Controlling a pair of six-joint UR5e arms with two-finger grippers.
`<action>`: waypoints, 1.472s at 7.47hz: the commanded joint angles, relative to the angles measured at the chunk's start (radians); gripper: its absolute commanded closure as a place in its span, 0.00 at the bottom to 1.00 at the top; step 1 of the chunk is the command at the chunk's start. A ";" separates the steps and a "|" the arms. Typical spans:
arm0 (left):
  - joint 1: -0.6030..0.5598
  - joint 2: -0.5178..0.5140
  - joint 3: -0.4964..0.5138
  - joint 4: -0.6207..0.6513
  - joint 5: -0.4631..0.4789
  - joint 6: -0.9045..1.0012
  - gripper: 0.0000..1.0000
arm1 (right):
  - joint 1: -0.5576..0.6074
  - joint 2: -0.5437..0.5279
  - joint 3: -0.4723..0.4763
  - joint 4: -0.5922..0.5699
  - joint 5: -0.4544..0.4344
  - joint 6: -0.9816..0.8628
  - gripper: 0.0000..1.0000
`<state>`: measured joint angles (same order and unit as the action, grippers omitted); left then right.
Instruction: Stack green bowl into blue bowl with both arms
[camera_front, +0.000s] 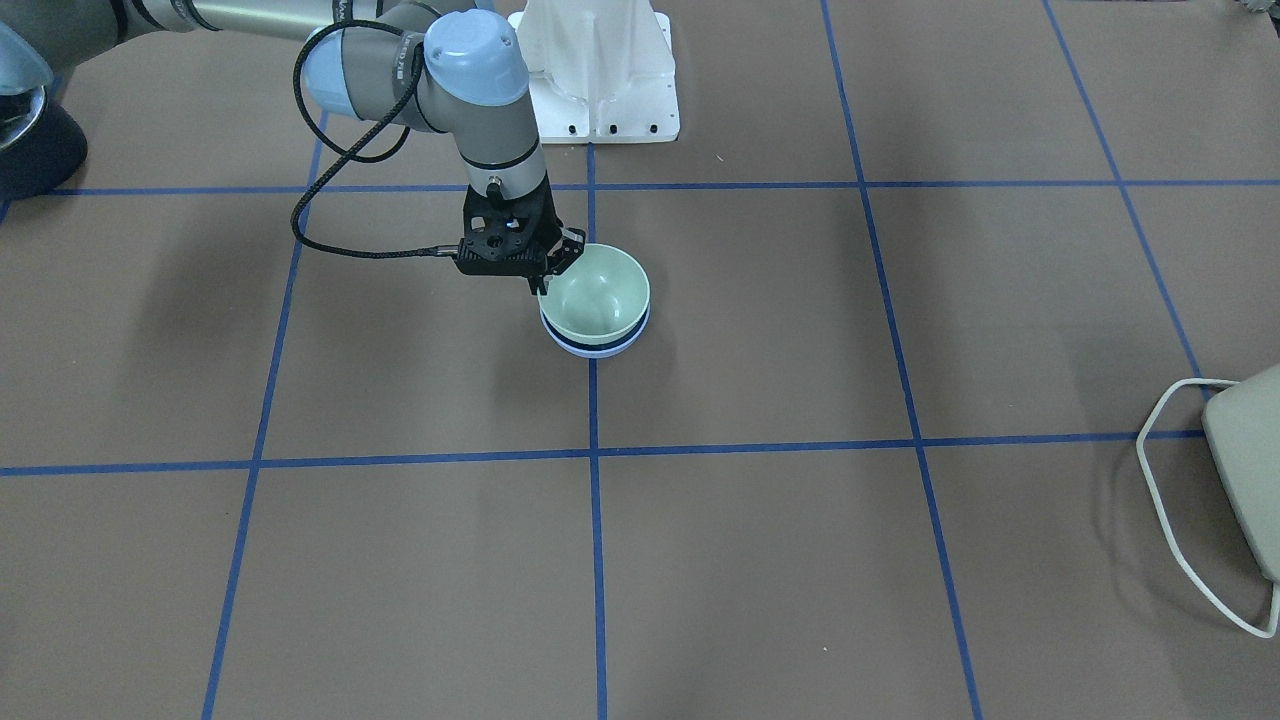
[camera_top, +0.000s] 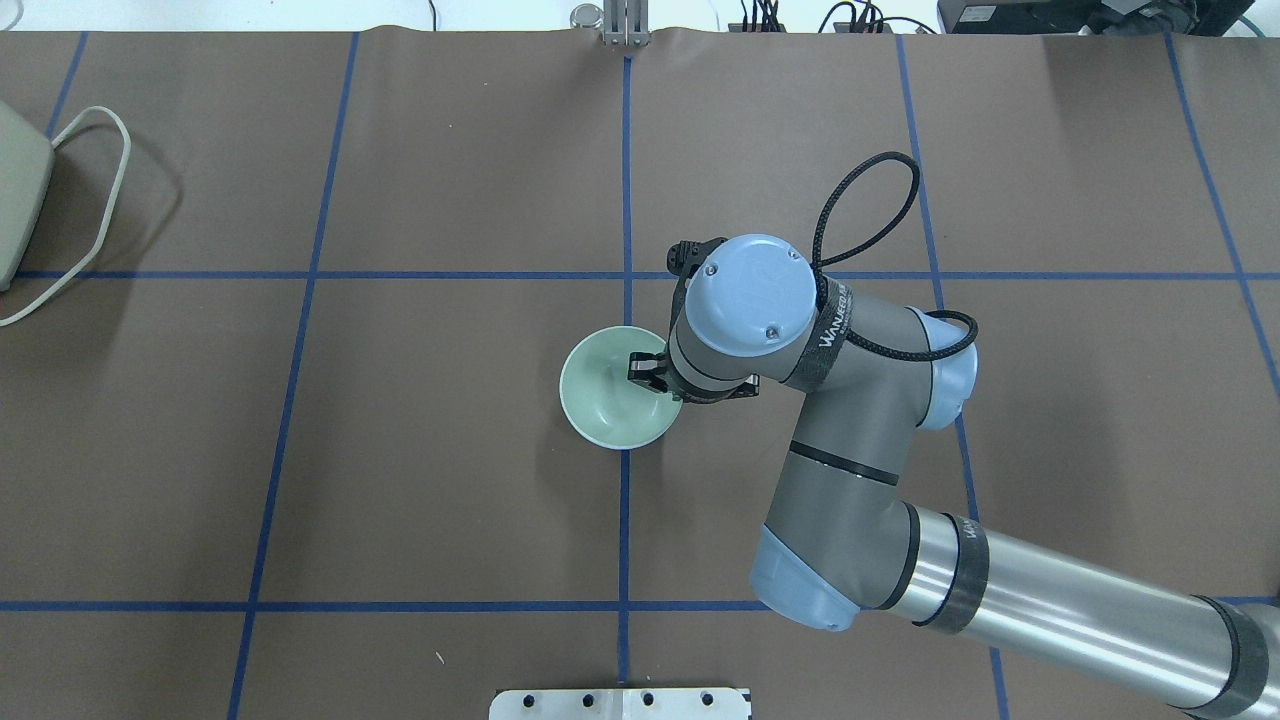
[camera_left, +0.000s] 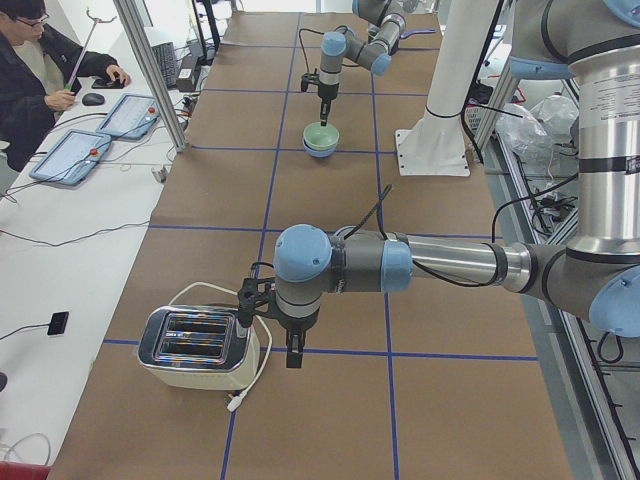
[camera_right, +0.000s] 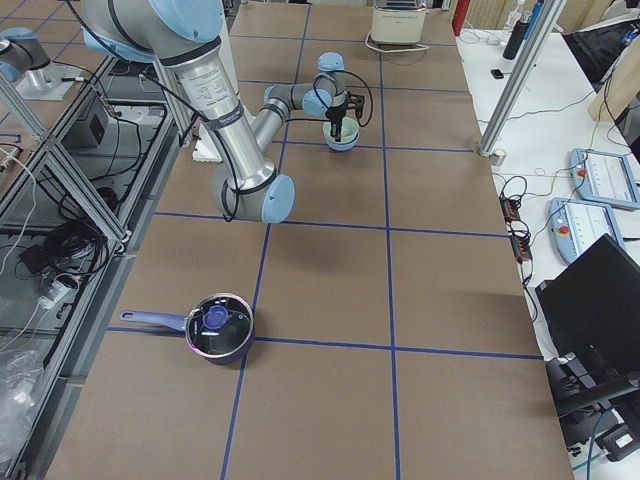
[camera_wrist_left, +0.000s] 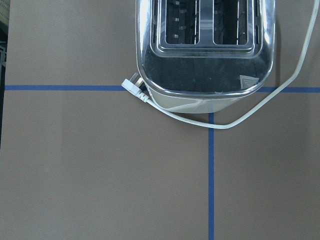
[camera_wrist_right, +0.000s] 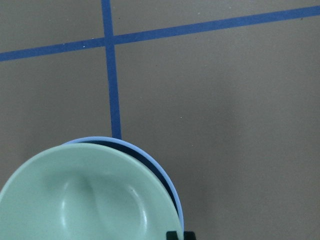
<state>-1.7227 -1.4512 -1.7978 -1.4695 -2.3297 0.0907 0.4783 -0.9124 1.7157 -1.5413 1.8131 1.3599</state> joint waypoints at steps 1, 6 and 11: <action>0.000 0.000 0.000 0.000 0.000 0.000 0.02 | 0.000 0.001 -0.022 0.030 -0.001 -0.001 1.00; 0.002 0.000 0.003 0.000 0.000 0.001 0.02 | 0.000 -0.005 -0.041 0.063 0.006 -0.002 1.00; 0.002 0.000 0.003 0.000 0.000 0.004 0.02 | 0.026 -0.007 -0.025 0.052 0.006 -0.037 0.00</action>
<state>-1.7212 -1.4512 -1.7948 -1.4695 -2.3301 0.0945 0.4873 -0.9205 1.6842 -1.4856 1.8150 1.3476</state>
